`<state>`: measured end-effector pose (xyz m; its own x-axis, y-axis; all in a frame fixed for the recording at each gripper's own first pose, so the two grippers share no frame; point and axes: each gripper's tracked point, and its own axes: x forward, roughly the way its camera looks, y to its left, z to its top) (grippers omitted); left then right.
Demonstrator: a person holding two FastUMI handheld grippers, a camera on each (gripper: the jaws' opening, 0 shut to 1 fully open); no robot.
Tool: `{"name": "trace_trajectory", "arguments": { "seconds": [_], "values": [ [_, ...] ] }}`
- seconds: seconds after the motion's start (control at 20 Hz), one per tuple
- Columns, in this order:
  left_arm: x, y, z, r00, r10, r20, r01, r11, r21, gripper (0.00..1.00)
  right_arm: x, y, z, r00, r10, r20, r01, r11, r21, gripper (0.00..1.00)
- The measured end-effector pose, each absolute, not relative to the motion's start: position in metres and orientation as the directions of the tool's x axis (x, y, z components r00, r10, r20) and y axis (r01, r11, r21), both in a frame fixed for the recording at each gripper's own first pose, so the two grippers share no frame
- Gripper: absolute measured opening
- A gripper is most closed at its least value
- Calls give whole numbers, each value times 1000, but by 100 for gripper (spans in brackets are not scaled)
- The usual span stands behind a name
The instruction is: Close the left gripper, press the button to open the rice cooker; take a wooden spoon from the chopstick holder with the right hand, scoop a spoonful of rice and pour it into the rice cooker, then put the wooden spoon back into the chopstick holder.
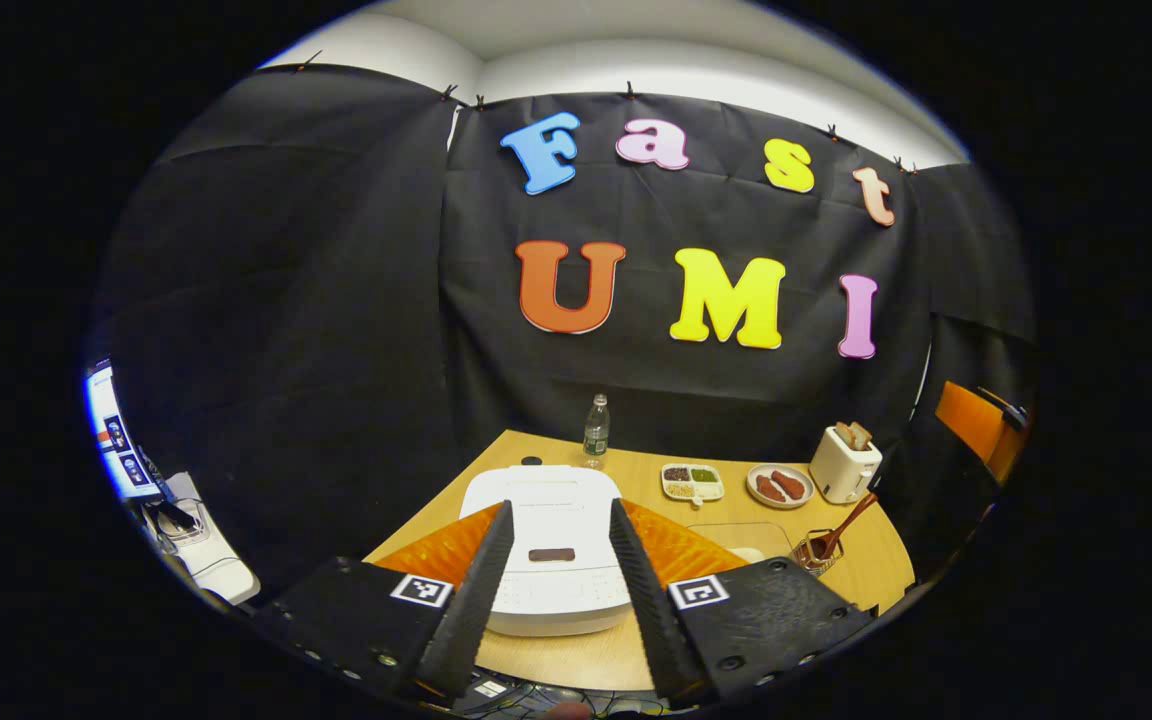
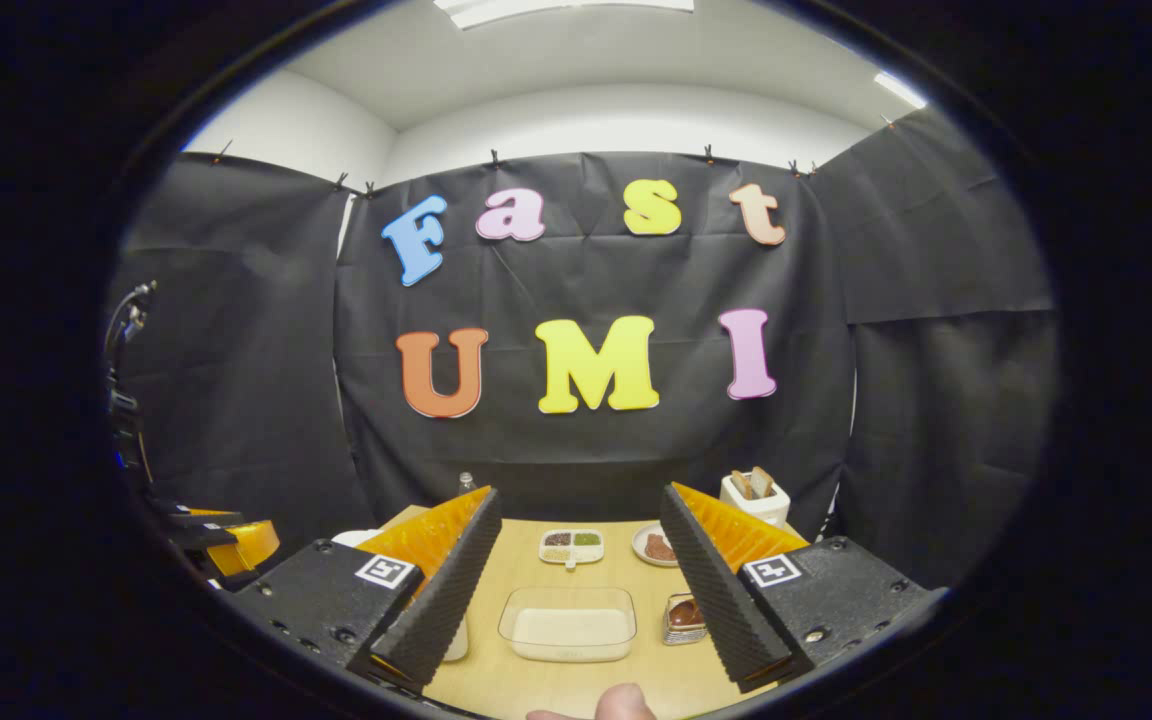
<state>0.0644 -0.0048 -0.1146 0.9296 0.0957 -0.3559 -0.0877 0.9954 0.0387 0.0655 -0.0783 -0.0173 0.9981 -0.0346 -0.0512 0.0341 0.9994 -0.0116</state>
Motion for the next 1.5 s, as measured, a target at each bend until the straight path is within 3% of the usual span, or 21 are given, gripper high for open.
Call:
{"name": "trace_trajectory", "arguments": {
  "seconds": [0.05,0.1,0.15,0.25,0.9,1.5],
  "values": [
    [71,-1,-125,914,115,-388,-105,993,48,46,72,-86,-20,998,-38,-58,37,999,-9,100],
    [77,2,-135,902,122,-415,-109,993,54,38,79,-93,-24,997,-42,-65,42,999,-3,100],
    [82,3,-142,889,126,-441,-112,992,57,20,86,-101,-28,996,-47,-75,48,999,7,100],
    [88,1,-160,855,103,-508,-96,995,40,1,98,-115,-35,994,-58,-91,61,998,31,100],
    [135,13,-255,657,23,-754,-181,975,-128,0,132,-183,-86,976,-98,-192,110,993,51,100],
    [137,17,-289,607,31,-794,-202,972,-117,0,141,-185,-117,966,-59,-252,77,995,62,100]
  ]
}}
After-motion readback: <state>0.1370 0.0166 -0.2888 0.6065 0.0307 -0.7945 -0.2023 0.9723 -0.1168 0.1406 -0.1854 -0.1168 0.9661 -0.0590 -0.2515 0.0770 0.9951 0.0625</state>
